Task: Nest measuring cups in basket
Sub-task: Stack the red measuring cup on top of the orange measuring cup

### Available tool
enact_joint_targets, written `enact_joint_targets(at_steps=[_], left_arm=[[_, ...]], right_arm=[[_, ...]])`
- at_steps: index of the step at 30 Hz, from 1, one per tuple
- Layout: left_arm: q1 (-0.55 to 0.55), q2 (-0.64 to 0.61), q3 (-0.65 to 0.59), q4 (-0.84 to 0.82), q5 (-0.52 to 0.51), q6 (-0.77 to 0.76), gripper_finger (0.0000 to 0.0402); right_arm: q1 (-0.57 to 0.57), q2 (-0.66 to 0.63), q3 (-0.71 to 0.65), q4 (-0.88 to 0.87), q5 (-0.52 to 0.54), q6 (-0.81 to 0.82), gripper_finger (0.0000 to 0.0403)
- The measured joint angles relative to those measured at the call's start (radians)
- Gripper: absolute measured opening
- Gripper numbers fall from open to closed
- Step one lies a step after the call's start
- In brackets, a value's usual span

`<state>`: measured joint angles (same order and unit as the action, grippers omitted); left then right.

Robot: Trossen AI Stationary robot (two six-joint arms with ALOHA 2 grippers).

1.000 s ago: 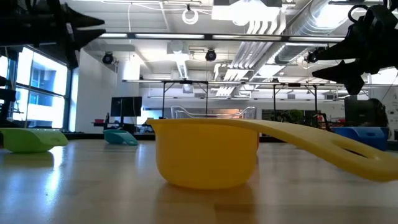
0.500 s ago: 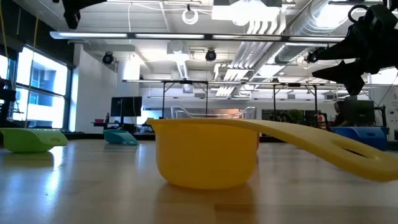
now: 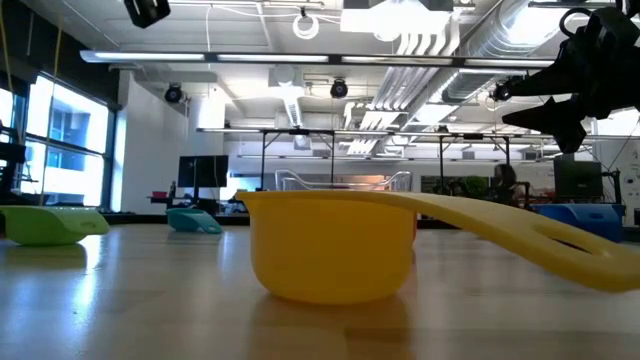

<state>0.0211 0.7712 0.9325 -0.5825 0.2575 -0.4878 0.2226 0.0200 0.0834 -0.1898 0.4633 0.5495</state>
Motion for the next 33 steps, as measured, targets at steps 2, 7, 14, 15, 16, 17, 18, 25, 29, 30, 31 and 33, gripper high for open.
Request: enact_joint_targets(at_steps=[2,7,14,15,16,17,18,25,29,30,31,33], left_arm=[[-0.056,0.034,0.000,-0.012,0.000,-0.030,0.0090],[-0.193,0.118,0.000,-0.038,-0.004,-0.131,0.0090],[-0.357,0.227,0.000,-0.054,-0.028,-0.241,0.0090],[-0.378,0.241,0.000,-0.053,-0.031,-0.251,0.0090],[-0.399,0.255,0.000,-0.055,-0.031,-0.263,0.0090],[-0.417,0.268,0.000,-0.055,-0.031,-0.272,0.0090],[-0.435,0.278,0.000,-0.055,-0.031,-0.280,0.0090],[-0.536,0.341,0.000,-0.093,-0.070,-0.294,0.0090],[-0.591,0.372,0.001,-0.100,-0.119,-0.285,0.0090],[-0.604,0.381,0.001,-0.108,-0.126,-0.278,0.0090],[-0.615,0.390,0.001,-0.115,-0.135,-0.273,0.0090],[-0.635,0.413,0.001,-0.114,-0.155,-0.269,0.0090]], right_arm=[[0.000,0.000,0.000,0.000,0.000,0.000,0.0222],[0.000,0.000,0.000,0.000,0.005,0.000,0.0222],[0.000,0.000,0.000,0.000,0.018,0.030,0.0222],[0.000,0.000,0.000,0.000,0.019,0.036,0.0222],[0.000,0.000,0.000,0.000,0.019,0.043,0.0222],[0.000,0.000,0.000,0.000,0.019,0.053,0.0222],[0.000,0.000,0.000,0.000,0.019,0.061,0.0222],[0.000,0.000,0.000,0.000,0.020,0.083,0.0222],[0.000,0.000,0.000,0.000,0.041,0.101,0.0222],[0.000,0.000,0.000,0.000,0.053,0.101,0.0222],[0.000,0.000,0.000,0.000,0.064,0.101,0.0222],[0.000,0.000,0.000,0.000,0.088,0.106,0.0222]])
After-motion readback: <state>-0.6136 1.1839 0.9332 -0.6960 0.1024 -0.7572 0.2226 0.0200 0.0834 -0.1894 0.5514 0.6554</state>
